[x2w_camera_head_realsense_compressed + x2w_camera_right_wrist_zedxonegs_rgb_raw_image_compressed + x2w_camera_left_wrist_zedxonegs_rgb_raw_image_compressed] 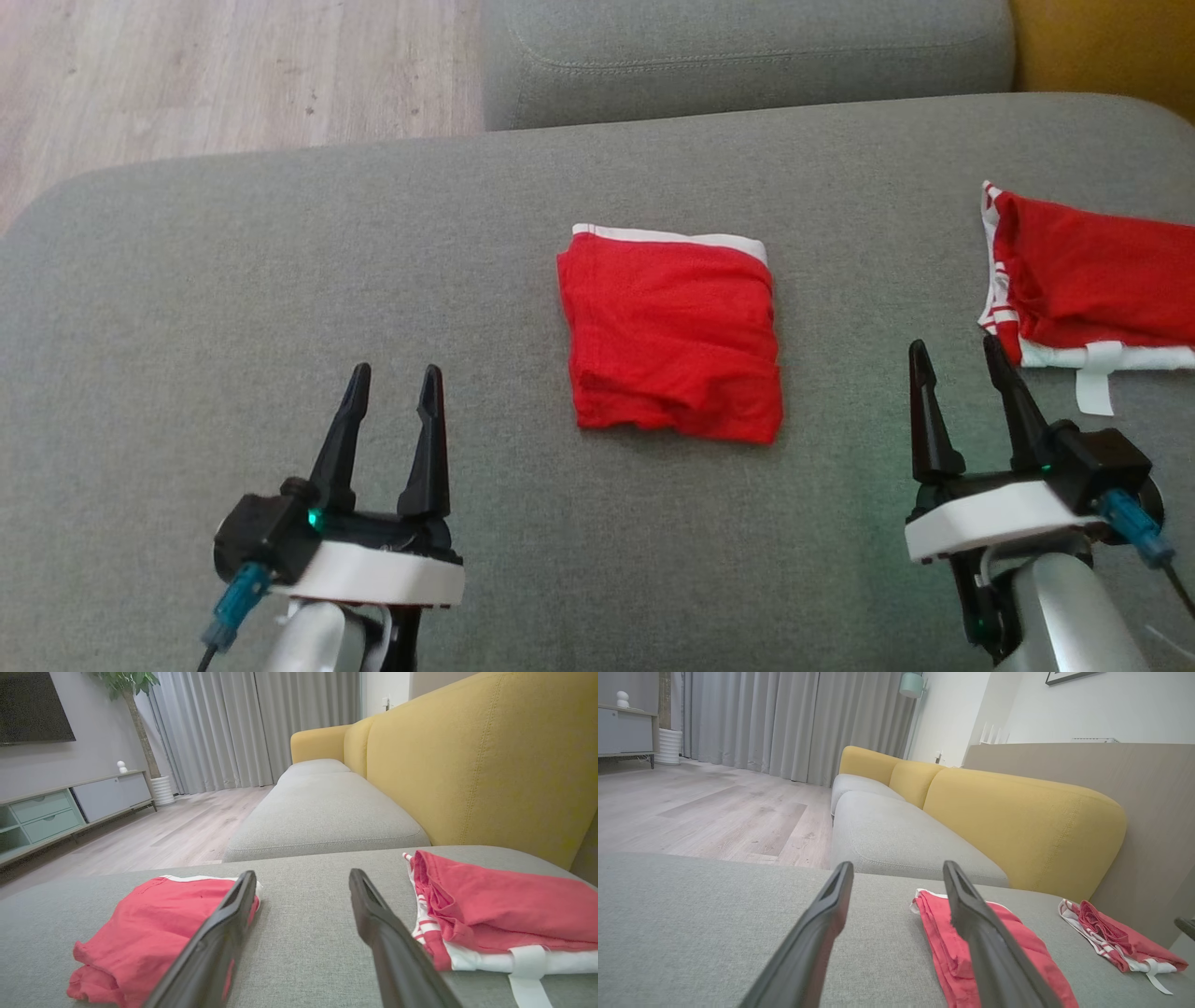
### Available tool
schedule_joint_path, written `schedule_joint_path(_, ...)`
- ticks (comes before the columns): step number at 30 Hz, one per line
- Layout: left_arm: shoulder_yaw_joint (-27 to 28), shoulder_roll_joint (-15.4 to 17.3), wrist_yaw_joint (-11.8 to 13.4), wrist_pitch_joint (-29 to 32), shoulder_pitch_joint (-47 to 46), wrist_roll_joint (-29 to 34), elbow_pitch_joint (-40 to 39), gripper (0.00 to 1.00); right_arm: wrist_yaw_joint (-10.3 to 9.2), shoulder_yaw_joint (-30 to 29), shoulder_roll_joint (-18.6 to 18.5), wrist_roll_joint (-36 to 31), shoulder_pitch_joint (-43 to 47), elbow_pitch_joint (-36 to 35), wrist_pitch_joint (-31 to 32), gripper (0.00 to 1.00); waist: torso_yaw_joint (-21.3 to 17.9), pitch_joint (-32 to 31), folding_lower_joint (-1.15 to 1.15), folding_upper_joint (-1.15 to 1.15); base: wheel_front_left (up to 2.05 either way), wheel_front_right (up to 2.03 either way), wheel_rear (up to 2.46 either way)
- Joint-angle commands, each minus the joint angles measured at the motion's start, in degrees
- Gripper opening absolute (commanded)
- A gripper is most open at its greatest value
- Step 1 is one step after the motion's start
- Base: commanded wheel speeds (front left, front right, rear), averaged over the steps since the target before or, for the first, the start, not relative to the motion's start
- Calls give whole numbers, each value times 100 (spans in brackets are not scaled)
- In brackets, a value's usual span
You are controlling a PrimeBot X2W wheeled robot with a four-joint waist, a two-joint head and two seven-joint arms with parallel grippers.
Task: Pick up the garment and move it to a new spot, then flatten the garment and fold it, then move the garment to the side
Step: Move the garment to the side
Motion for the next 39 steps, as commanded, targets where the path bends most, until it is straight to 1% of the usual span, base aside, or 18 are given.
schedule_joint_path(1,173,21,22,-55,-152,33,-167,100,39,143,13,39,-137,-185,-62,100,14,14,0,0,0,0,0)
schedule_joint_path(5,73,21,9,-55,-241,66,-182,100,39,106,14,-11,-281,-152,-62,100,119,191,0,0,0,0,0)
schedule_joint_path(8,67,21,21,-55,-304,99,-149,100,39,183,14,-89,-454,65,-59,100,213,352,0,0,0,0,0)
schedule_joint_path(10,51,21,20,-55,-353,93,-123,100,39,309,14,-114,-629,297,31,100,278,456,0,0,0,0,0)
schedule_joint_path(13,-5,21,16,-55,-429,67,-114,100,39,520,14,38,-933,688,250,100,384,598,0,0,0,0,0)
schedule_joint_path(17,-114,21,11,-55,-536,61,-85,100,39,770,14,479,-1331,1235,571,100,544,765,0,0,0,0,0)
schedule_joint_path(26,-310,21,37,-55,-717,46,-10,100,39,944,15,941,-2061,2390,906,100,890,1003,0,0,0,0,0)
schedule_joint_path(33,-364,21,72,-55,-731,9,4,100,39,1122,15,971,-2445,3139,1004,100,952,1036,0,0,0,0,0)
schedule_joint_path(36,-371,21,71,-55,-743,17,18,100,39,1246,15,925,-2539,3317,1007,100,943,1034,0,0,0,0,0)
schedule_joint_path(37,-367,21,71,-55,-750,23,23,100,39,1300,15,914,-2583,3401,1006,47,932,1031,0,0,0,0,0)
schedule_joint_path(38,-361,21,69,-55,-758,30,26,100,39,1356,15,908,-2625,3474,991,0,914,1027,0,0,0,0,0)
schedule_joint_path(39,-354,21,65,-55,-763,41,28,100,39,1411,15,923,-2661,3533,965,0,889,1018,0,0,0,0,0)
